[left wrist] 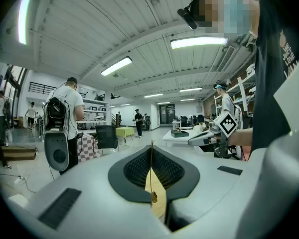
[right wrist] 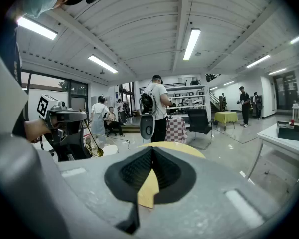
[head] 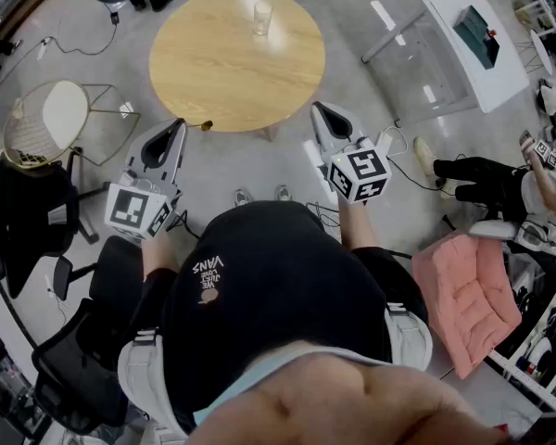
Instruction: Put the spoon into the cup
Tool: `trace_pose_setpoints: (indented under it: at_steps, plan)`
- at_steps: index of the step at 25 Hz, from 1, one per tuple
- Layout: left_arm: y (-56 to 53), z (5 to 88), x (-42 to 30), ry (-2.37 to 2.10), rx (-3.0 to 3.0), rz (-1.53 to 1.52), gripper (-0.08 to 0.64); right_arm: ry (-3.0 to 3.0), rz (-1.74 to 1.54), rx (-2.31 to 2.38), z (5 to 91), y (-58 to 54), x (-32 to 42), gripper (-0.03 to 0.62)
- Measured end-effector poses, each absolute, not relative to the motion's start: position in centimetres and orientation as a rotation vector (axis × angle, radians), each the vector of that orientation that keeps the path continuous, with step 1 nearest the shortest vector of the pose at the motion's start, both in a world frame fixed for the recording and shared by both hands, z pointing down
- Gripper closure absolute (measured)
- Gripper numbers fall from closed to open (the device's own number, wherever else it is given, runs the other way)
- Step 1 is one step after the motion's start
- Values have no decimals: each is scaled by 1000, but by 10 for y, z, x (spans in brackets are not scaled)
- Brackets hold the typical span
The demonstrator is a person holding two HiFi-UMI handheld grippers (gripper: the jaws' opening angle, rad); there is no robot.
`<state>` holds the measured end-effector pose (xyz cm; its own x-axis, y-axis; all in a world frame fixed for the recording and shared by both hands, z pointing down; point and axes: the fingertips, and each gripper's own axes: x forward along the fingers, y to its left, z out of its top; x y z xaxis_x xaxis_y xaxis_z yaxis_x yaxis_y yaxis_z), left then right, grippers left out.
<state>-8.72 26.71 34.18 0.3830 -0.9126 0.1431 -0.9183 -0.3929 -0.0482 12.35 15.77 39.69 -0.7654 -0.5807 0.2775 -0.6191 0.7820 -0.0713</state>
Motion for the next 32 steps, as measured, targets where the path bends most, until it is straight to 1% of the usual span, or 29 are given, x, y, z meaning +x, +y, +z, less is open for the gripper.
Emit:
trace_pose_setpoints:
  at_steps: [6,13,22,32]
  plan:
    - [271,350,-110,-1662,2608,208,549,-2755,240,963,396,164,101,595]
    - [275,352,-126,-1609,2657,194,549,-2732,237,1061,392,173,93,594]
    - [267,359,-120,-1559,2672,168,549,-2704,254,1097,397,171,100,594]
    - [234,351,-115,-1607,2648,168,549,-2739,274,1050,394,133,99,594]
